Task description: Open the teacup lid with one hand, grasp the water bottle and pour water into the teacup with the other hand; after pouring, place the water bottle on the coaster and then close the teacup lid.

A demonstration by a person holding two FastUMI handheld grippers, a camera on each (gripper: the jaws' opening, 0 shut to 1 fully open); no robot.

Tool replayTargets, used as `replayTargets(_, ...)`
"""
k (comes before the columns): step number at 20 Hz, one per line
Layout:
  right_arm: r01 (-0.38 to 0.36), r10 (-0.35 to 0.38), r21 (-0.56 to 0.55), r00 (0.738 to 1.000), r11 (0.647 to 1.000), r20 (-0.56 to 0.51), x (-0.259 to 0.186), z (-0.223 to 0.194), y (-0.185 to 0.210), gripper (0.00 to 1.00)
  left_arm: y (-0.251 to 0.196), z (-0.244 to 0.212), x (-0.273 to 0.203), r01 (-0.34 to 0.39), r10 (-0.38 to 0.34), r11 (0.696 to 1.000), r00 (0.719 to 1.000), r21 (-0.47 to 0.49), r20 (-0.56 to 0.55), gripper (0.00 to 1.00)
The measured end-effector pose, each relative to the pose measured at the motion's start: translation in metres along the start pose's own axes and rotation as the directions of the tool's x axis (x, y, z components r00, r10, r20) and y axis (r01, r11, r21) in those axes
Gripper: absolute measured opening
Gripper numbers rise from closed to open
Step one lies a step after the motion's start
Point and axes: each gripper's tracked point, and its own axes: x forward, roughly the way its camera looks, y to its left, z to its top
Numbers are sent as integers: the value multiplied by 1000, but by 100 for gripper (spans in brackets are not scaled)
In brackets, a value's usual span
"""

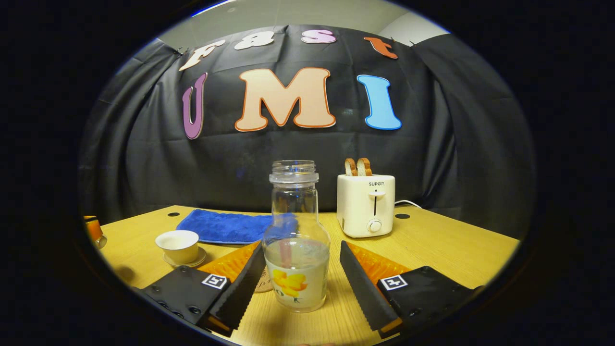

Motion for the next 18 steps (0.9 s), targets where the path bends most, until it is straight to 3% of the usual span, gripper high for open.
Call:
replayTargets(5,5,-5,0,1000,1000,-31,14,-4,2,98,0,-1,1,0,0,1000,1000,0,0,20)
replayTargets(8,17,-17,-3,1000,1000,-20,17,-1,1,80,-2,0,0,13,-13,1000,1000,1,0,20)
replayTargets(11,21,-22,-13,1000,1000,-23,19,-3,3,78,-2,0,2,17,-17,1000,1000,0,0,20)
replayTargets(14,-24,23,-55,999,998,-24,26,3,10,76,-3,0,2,26,-26,1000,1000,-2,3,20)
replayTargets(18,-19,13,-192,999,981,-34,34,4,10,76,-3,-2,3,24,-24,1000,1000,-1,1,20)
